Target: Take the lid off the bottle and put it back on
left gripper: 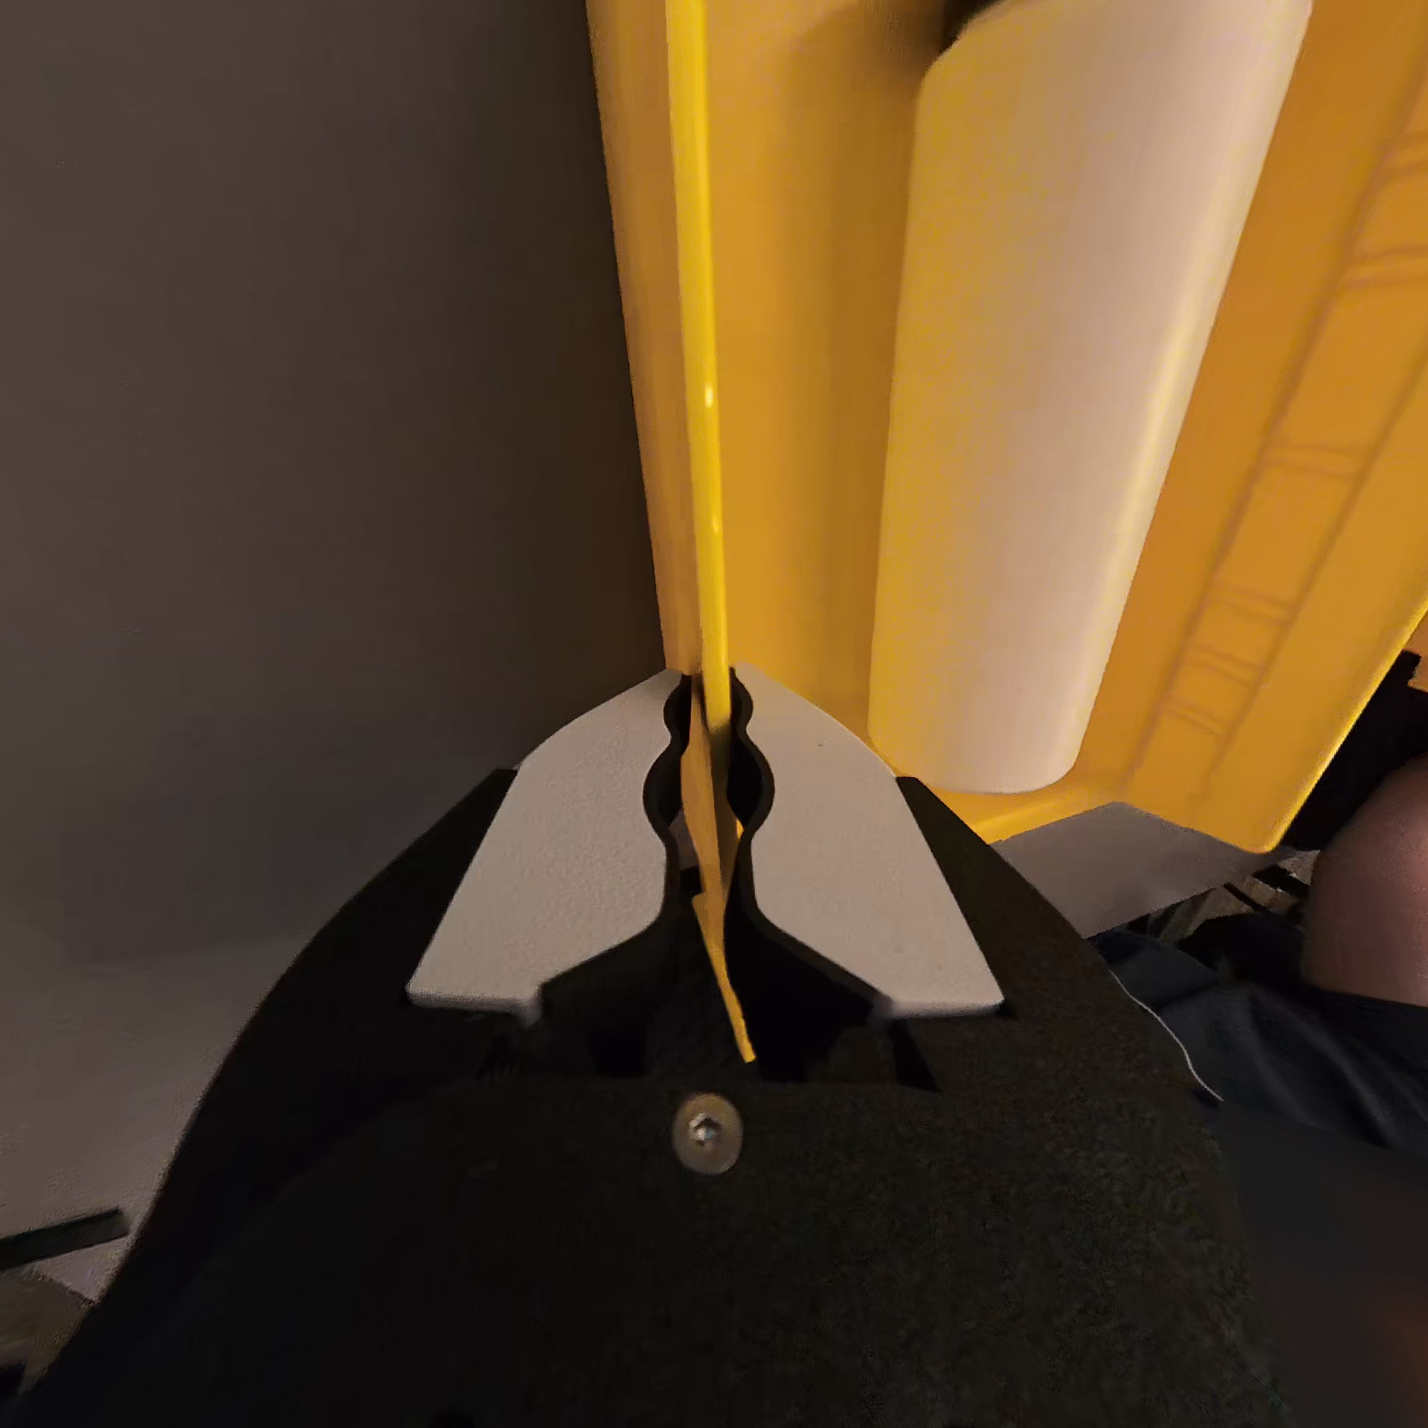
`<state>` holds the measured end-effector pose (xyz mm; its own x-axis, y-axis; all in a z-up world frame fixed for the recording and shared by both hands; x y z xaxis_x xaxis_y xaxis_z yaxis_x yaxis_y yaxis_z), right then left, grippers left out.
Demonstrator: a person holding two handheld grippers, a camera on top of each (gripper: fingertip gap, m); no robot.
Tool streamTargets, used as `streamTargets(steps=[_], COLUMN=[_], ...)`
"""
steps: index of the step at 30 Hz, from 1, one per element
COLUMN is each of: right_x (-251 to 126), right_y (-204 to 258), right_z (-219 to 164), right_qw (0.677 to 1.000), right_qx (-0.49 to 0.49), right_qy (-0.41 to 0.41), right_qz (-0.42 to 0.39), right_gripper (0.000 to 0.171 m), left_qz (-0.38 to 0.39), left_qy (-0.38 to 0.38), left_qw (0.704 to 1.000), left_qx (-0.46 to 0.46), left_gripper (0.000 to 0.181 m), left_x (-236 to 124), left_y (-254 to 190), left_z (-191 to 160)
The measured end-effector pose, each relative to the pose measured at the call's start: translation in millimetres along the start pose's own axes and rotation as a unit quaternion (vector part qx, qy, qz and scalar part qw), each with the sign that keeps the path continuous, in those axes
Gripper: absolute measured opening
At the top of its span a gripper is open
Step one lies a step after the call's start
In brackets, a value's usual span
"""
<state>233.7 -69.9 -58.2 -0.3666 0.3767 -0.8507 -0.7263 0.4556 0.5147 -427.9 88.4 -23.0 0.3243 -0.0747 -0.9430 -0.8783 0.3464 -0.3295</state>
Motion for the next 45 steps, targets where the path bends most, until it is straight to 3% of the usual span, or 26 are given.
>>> streamTargets(steps=[5,10,22,34,45], right_x=[-6,-18,-5,0,0], right_y=[-5,-18,-5,5,5], right_z=[-18,-34,-15,-8,-11], right_qw=[0.993,0.989,0.997,0.98,0.99], right_qx=[-0.087,-0.085,-0.033,-0.176,-0.107], right_qy=[0.085,0.113,0.074,0.087,0.089], right_qz=[0.005,-0.033,-0.005,-0.025,-0.019], right_gripper=[0.024,0.019,0.018,0.019,0.02], left_qz=[-0.02,-0.034,-0.019,-0.038,-0.041], left_qy=[-0.015,-0.022,-0.012,-0.013,-0.026], left_qw=[1.0,0.999,1.0,0.999,0.999], left_qx=[-0.008,-0.013,0.001,-0.001,-0.009], left_gripper=[0.008,0.009,0.008,0.01,0.009], left_x=[-2,-2,-2,-2,-5], left_y=[7,9,9,11,18], left_z=[-5,-7,-8,-8,-8])
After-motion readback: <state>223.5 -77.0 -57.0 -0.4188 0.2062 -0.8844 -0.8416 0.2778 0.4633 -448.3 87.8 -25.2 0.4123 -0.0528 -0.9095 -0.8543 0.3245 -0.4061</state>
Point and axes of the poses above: each gripper's, where its closed fingertips meet, x out along the fingers, z out of its top, y = z × x across the jaws, the point moved 7 cm from there along -x, back along the fingers, and after that the axes turned 1 degree about -y, right-handed, at the moved point
